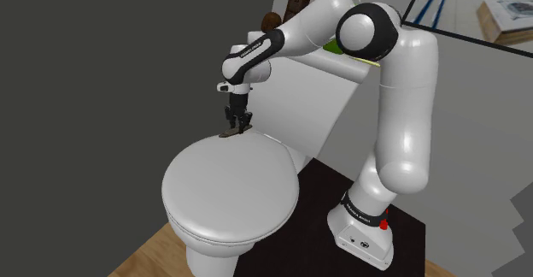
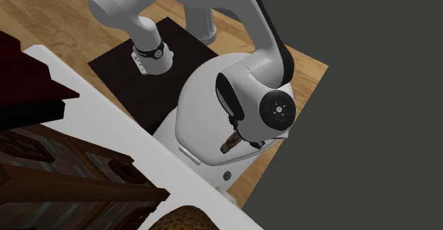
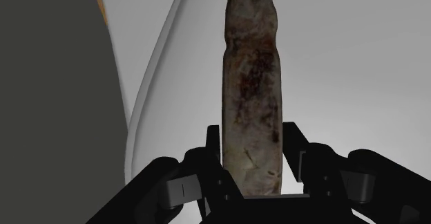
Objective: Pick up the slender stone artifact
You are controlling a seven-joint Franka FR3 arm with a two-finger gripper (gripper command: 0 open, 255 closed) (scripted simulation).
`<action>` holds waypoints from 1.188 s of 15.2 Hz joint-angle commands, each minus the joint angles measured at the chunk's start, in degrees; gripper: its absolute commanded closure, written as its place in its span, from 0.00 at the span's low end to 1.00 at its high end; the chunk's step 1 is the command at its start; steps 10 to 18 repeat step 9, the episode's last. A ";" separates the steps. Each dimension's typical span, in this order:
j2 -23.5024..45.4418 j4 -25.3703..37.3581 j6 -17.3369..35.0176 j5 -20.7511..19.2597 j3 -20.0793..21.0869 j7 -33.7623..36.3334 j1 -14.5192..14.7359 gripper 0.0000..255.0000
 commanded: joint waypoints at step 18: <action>-4.08 1.18 -5.08 -1.50 -0.65 1.22 0.38 1.00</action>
